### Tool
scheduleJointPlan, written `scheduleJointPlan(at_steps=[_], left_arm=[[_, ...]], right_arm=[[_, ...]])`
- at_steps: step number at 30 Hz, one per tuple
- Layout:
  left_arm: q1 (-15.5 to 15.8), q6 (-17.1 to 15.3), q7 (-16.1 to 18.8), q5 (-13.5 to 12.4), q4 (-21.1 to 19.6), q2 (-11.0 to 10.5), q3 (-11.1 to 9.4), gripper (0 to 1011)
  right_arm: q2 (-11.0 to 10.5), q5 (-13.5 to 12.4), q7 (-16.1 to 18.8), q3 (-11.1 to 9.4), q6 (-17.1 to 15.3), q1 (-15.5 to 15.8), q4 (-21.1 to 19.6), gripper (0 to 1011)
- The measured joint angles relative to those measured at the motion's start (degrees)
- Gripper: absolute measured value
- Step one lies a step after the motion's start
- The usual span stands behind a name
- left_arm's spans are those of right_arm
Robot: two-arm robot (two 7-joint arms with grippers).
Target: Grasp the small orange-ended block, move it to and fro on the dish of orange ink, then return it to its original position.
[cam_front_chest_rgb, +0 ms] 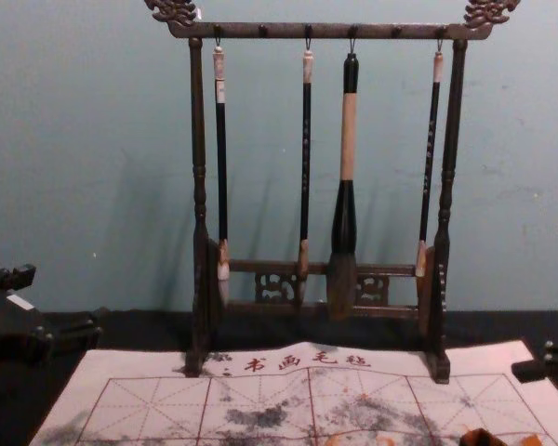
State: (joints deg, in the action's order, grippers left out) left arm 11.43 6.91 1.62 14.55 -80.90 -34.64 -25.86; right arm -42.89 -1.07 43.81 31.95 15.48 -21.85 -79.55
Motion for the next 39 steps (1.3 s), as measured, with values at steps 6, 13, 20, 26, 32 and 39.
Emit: scheduleJointPlan(at_steps=[6, 13, 20, 26, 32, 39], left_arm=[[0.0, 0.0, 0.0, 0.0, 0.0, 0.0, 0.0, 1001], [0.0, 0.0, 0.0, 0.0, 0.0, 0.0, 0.0, 1001], [0.0, 0.0, 0.0, 0.0, 0.0, 0.0, 0.0, 1001], [0.0, 0.0, 0.0, 0.0, 0.0, 0.0, 0.0, 1001], [0.0, 0.0, 0.0, 0.0, 0.0, 0.0, 0.0, 1001], [0.0, 0.0, 0.0, 0.0, 0.0, 0.0, 0.0, 1001]], right_arm=[[0.0, 0.0, -0.3, 0.1, -0.2, -0.2, 0.1, 1002], [0.2, 0.0, -1.0, 0.1, -0.5, -0.3, 0.1, 1002], [0.2, 0.0, -1.0, 0.1, -0.6, -0.3, 0.0, 1003], [0.2, 0.0, -0.9, 0.1, -0.5, -0.2, 0.0, 1002], [0.1, 0.0, -0.9, 0.0, -0.5, -0.2, 0.0, 1002], [0.1, 0.0, -0.9, 0.0, -0.5, -0.2, 0.0, 1002]])
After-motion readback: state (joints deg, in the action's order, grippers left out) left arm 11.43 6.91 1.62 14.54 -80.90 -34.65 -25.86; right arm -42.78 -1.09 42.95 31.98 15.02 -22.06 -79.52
